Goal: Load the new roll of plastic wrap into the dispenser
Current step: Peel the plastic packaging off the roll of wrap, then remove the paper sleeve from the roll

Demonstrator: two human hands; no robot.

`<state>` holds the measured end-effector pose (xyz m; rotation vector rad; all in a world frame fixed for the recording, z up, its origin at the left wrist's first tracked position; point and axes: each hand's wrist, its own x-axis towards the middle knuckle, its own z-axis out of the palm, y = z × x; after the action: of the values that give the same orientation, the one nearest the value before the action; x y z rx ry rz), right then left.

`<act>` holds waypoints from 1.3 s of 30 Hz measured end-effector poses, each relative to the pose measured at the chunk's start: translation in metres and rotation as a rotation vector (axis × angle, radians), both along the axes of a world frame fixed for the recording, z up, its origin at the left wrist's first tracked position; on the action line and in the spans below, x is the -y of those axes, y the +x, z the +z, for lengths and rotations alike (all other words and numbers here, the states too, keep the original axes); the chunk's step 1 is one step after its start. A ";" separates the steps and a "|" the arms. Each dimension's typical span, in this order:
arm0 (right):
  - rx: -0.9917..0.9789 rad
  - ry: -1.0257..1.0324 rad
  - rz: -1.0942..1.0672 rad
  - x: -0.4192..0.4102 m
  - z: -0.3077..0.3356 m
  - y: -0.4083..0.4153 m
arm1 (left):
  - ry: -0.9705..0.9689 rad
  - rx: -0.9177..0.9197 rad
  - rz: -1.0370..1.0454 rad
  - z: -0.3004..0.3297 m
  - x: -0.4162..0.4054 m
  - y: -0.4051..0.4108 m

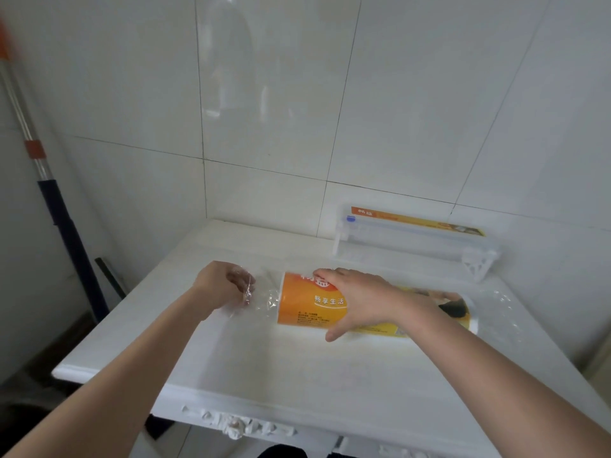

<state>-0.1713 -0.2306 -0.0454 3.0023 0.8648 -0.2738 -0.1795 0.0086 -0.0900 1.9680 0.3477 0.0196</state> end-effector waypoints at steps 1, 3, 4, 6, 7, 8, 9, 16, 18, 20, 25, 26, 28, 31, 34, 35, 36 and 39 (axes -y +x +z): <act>-0.027 0.008 0.003 0.002 0.003 -0.001 | 0.032 0.026 0.027 0.000 0.001 0.000; -0.060 0.042 0.021 0.008 0.009 -0.001 | 0.115 0.104 0.064 -0.002 0.002 -0.002; -0.060 0.069 0.023 0.013 0.012 -0.002 | 0.110 0.134 0.084 -0.004 0.001 -0.002; -0.070 0.121 -0.025 0.025 0.015 -0.005 | 0.066 0.191 0.129 -0.004 0.000 -0.001; -0.082 0.125 -0.065 0.031 0.015 -0.007 | 0.056 0.204 0.150 -0.002 0.001 -0.003; -0.092 0.113 -0.104 0.036 0.014 -0.011 | 0.050 0.216 0.162 0.001 0.001 -0.005; -0.099 0.091 -0.134 0.040 0.013 -0.013 | 0.055 0.224 0.163 0.004 0.002 -0.007; -0.129 0.032 -0.103 0.049 0.013 -0.032 | 0.315 0.388 -0.021 0.019 0.008 -0.016; -0.166 0.039 -0.088 0.054 0.016 -0.035 | 0.281 0.400 -0.064 0.027 0.011 -0.020; -0.190 0.063 -0.088 0.059 0.021 -0.038 | 0.227 0.379 -0.110 0.034 0.018 -0.025; -0.239 0.101 -0.140 0.067 0.023 -0.047 | 0.709 0.259 -0.308 0.052 0.041 -0.040; -0.259 0.104 -0.154 0.067 0.021 -0.048 | 0.822 0.240 -0.340 0.055 0.046 -0.042; -0.275 0.095 -0.172 0.069 0.017 -0.050 | 0.955 0.194 -0.415 0.058 0.055 -0.046; -0.301 0.063 -0.186 0.072 0.017 -0.051 | 0.993 0.135 -0.505 0.060 0.071 -0.049; -0.369 0.030 -0.194 0.075 0.018 -0.051 | 0.897 0.087 -0.599 0.059 0.086 -0.052; -0.393 0.023 -0.198 0.076 0.019 -0.052 | 0.853 0.068 -0.638 0.058 0.090 -0.052; -0.410 0.019 -0.202 0.077 0.020 -0.053 | 0.821 0.046 -0.680 0.058 0.093 -0.052; -0.378 -0.015 -0.196 0.076 0.021 -0.058 | 0.828 -0.016 -0.804 0.052 0.103 -0.054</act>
<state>-0.2292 -0.3069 -0.0246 3.0720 0.5730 -0.8675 -0.2332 -0.0948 -0.0382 2.7913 -0.5549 -0.4283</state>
